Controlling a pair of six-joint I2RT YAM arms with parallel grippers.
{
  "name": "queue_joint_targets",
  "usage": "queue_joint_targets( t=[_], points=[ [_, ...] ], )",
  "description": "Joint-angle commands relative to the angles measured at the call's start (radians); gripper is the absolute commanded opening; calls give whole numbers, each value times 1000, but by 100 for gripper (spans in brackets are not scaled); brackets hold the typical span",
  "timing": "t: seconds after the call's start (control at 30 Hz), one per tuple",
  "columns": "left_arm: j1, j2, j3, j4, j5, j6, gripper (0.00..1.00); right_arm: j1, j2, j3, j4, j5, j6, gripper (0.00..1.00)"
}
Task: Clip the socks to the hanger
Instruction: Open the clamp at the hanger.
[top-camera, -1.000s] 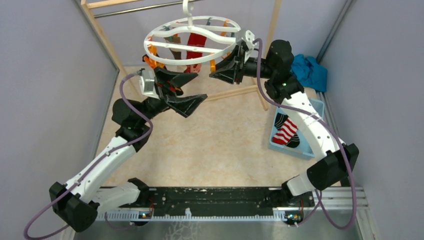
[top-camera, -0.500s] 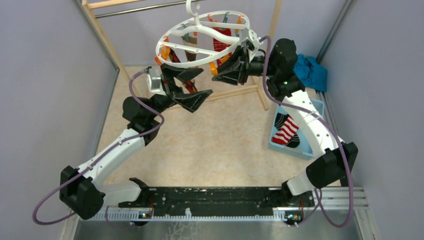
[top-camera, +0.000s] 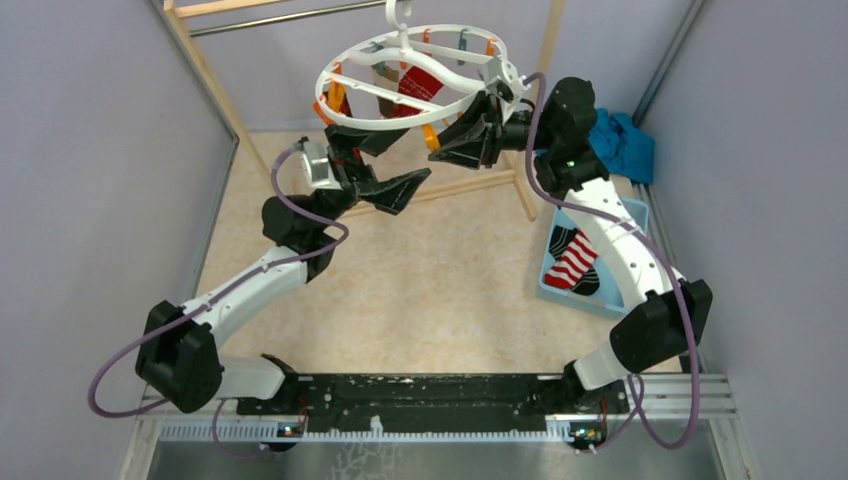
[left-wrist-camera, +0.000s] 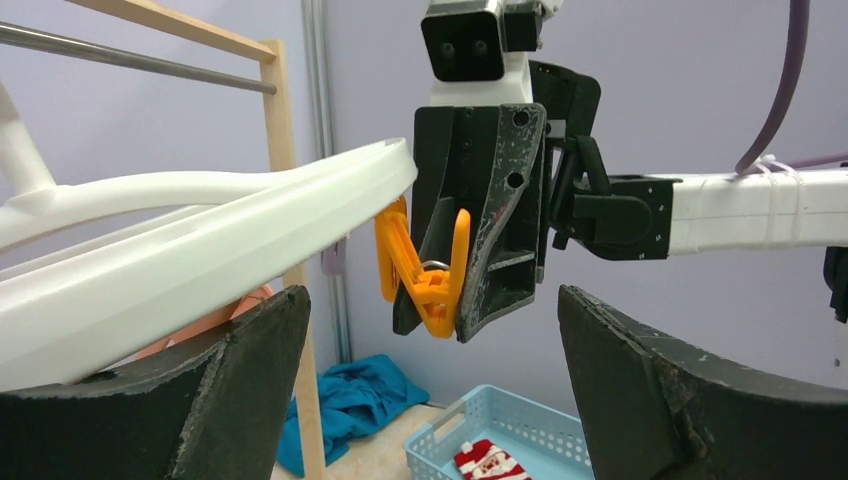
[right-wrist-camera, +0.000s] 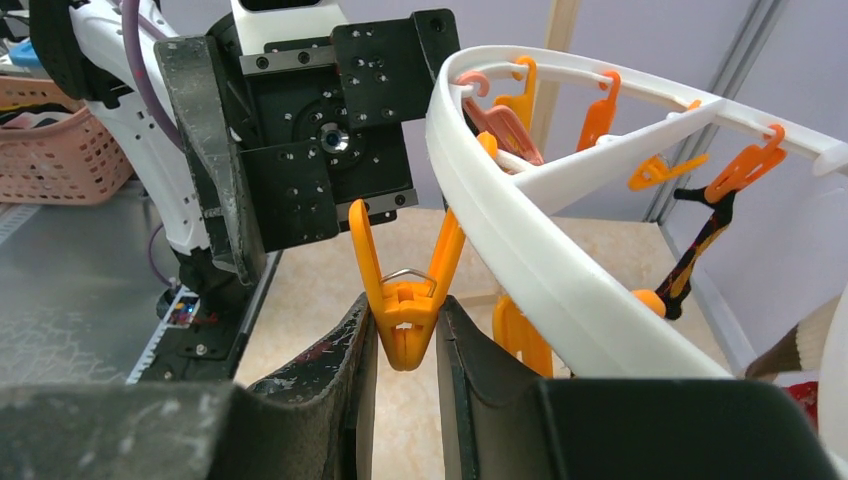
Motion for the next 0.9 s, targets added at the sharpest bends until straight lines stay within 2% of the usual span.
queue_joint_targets(
  t=[0.0,0.27,0.43,0.57,0.7,0.87],
  points=[
    [-4,31,8,163,-32,-60,99,0,14,-13,62,-76,4,0],
    [-7,79,18,243,-69,-153,99,-1,27,-30,123,-90,43,0],
    [-12,100,25,244,-68,-141,98,0,29,-32,174,-106,83,0],
    [-12,119,48,242,-64,-148,96,0,27,-50,277,-122,162,0],
    [-14,140,73,254,-55,-165,91,0,37,-62,318,-127,196,0],
    [-14,157,105,248,-39,-172,79,0,46,-67,328,-125,207,0]
  ],
)
